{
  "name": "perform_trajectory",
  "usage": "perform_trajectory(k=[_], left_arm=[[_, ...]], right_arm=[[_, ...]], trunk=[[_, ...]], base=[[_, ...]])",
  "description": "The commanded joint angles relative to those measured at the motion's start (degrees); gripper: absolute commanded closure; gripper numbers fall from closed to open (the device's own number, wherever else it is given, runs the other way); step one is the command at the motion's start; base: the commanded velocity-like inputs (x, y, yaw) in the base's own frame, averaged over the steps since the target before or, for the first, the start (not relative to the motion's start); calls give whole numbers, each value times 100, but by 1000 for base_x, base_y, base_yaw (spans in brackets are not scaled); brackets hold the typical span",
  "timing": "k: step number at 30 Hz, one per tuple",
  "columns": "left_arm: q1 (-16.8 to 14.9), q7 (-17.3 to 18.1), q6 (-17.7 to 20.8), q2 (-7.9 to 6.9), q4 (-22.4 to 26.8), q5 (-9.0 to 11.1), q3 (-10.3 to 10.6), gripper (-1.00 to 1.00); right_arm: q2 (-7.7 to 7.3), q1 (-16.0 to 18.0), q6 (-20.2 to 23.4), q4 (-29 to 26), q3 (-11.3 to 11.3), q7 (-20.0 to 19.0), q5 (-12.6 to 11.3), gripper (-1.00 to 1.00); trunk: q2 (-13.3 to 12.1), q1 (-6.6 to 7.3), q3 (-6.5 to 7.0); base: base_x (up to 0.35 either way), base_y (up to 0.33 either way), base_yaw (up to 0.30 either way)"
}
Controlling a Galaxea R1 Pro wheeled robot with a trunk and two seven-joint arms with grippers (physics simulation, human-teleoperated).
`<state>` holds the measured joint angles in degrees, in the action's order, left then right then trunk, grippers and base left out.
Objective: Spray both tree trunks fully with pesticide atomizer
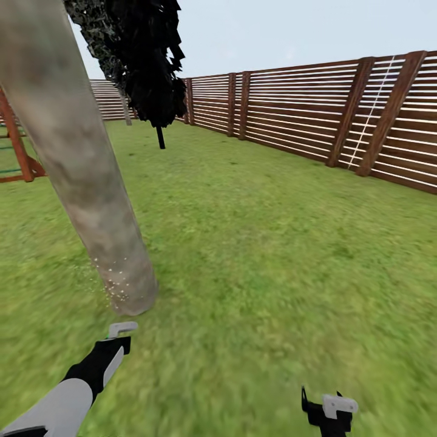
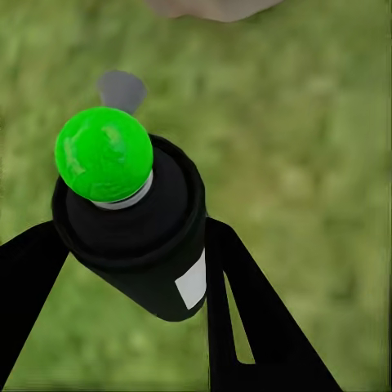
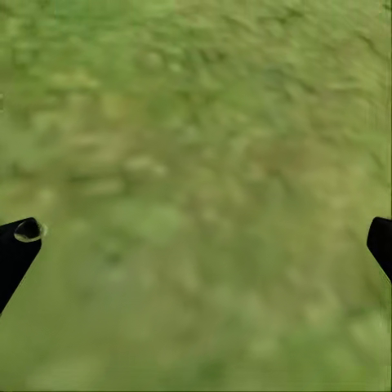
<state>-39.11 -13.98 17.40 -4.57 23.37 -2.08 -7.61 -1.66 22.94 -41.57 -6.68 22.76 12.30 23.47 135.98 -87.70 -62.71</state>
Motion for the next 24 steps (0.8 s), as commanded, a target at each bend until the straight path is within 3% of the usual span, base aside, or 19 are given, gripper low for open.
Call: perform_trajectory(k=[1,18,24], left_arm=[[0,0,0,0,1,-7,-1,100],[0,-17,0,-9,18,-19,-12,100],[0,-17,0,-22,18,-14,-3,100]], right_arm=[[-1,0,0,0,0,0,0,-100],[8,0,0,0,-1,0,0,-100],[-18,0,0,1,0,-5,0,-100]], trunk=[[0,0,0],[0,0,0],[0,0,0]], base=[[180,-240,277],[189,-233,274],[158,-236,52]])
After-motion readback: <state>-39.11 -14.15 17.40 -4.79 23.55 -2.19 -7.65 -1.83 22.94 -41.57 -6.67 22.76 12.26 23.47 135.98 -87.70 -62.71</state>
